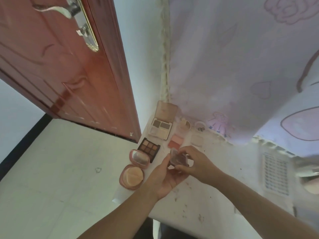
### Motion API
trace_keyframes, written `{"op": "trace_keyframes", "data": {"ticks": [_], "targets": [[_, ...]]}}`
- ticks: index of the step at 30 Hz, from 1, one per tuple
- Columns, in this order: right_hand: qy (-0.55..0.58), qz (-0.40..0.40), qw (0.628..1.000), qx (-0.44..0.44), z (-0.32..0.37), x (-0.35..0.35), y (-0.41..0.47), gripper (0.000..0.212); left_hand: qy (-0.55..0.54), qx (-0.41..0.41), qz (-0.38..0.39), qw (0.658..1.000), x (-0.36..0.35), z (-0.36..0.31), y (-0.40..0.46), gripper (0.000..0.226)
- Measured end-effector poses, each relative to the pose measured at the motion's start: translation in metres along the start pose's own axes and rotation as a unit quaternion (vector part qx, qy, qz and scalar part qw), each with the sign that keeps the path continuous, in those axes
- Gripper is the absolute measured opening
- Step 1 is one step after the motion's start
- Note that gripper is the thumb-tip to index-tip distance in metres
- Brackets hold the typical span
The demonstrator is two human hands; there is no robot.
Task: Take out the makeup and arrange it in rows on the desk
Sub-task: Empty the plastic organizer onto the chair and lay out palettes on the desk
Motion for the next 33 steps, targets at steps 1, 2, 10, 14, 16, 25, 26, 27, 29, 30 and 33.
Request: {"op": "trace_keyframes", "data": {"ticks": [1,2,10,14,16,25,26,27,29,30,33], "targets": [[0.006,0.003,1.000,-0.005,-0.001,-0.001,0.001,0.034,0.008,-0.002,0.002,1.000,0.000,-0.002,-0.001,0.033],[0.007,0.007,1.000,-0.008,-0.001,-0.002,0.001,0.034,0.015,0.000,0.002,1.000,0.001,-0.002,-0.002,0.035],[-0.047,0.042,0.998,0.024,0.009,-0.014,-0.003,0.032,0.010,0.020,0.010,1.000,-0.001,0.001,-0.013,0.042],[0.009,0.026,1.000,0.004,0.016,-0.006,-0.001,0.032,0.022,0.008,0.021,1.000,-0.009,0.002,-0.014,0.048],[0.043,0.024,0.999,-0.001,0.015,-0.001,-0.002,0.033,0.030,0.012,0.022,0.999,-0.009,0.003,-0.015,0.047],[0.199,0.075,0.975,-0.072,0.002,0.023,-0.006,0.016,0.043,0.060,0.012,0.997,0.000,0.016,-0.014,0.047],[0.231,0.062,0.966,-0.098,-0.005,0.028,-0.003,0.018,0.042,0.070,0.010,0.997,0.002,0.020,-0.015,0.048],[0.256,0.046,0.957,-0.128,-0.013,0.033,-0.001,0.020,0.037,0.077,0.004,0.996,0.006,0.023,-0.016,0.047],[0.251,0.038,0.953,-0.168,-0.027,0.033,0.002,0.019,0.004,0.074,-0.029,0.997,0.018,0.027,-0.018,0.043],[0.217,0.044,0.960,-0.171,-0.030,0.029,0.005,0.016,-0.022,0.065,-0.052,0.996,0.026,0.028,-0.018,0.039],[0.099,0.042,0.983,-0.152,-0.033,0.013,0.018,0.014,-0.069,0.032,-0.124,0.989,0.050,0.027,-0.021,0.029]]}}
Point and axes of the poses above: each hand's wrist, its own y-axis towards the middle knuckle, its own x-axis out of the back of the hand, z = x × y, the point moved 9 cm from there along y, towards the middle knuckle, and after that the axes turned 2 degrees about y, right-handed, at the moved point
